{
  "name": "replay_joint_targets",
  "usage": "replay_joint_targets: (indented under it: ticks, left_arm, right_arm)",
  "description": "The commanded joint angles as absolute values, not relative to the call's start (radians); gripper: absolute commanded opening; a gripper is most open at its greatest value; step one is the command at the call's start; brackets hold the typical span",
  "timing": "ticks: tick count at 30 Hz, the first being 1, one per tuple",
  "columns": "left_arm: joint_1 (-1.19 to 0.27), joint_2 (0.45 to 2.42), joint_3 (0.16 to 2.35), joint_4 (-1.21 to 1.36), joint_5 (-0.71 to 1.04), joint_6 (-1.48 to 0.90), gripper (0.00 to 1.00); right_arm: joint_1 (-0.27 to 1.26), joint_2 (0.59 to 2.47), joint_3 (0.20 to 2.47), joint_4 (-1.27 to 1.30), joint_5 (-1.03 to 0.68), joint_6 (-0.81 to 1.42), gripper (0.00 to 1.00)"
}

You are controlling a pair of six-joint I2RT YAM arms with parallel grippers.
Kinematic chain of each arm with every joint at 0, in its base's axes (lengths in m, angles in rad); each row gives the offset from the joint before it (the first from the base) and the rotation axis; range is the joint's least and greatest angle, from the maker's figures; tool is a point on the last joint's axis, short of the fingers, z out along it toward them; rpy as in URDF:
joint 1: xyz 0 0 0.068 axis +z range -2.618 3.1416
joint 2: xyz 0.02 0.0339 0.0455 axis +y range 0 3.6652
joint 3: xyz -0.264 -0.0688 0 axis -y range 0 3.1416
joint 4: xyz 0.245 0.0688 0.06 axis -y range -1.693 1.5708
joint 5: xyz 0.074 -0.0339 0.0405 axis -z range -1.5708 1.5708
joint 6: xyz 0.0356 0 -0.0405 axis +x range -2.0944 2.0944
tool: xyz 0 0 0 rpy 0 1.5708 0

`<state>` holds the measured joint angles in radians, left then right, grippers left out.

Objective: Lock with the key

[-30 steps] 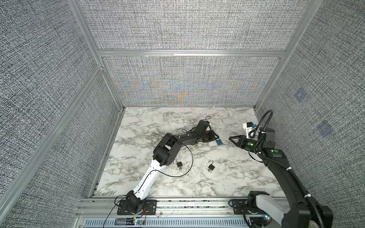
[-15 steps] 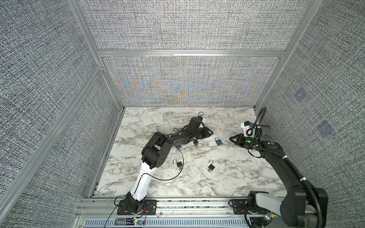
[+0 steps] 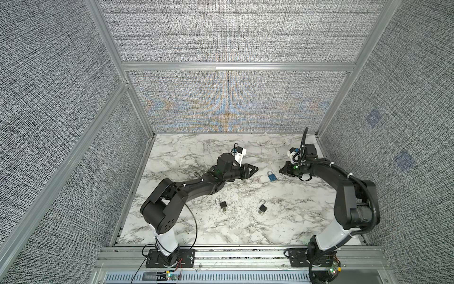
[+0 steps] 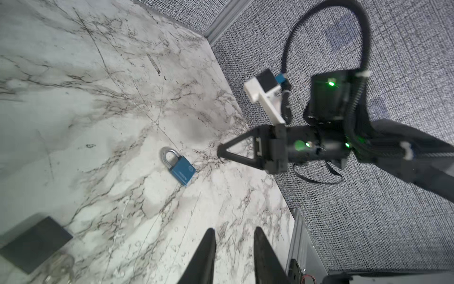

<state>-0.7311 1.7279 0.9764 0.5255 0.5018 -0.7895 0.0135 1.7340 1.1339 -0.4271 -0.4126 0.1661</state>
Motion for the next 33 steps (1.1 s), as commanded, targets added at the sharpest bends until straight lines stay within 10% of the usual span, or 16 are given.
replay_joint_targets:
  ticks: [1, 33]
  left_arm:
    - [-0.730, 1.673, 0.926, 0.619, 0.525, -0.771, 0.30]
    - [-0.737, 1.687, 0.821, 0.726, 0.529, -0.824, 0.25]
  right_arm:
    - [0.028, 1.803, 1.179, -0.496, -0.317, 0.100, 0.00]
    - [0.081, 1.919, 1.262, -0.502, -0.246, 0.112, 0.14]
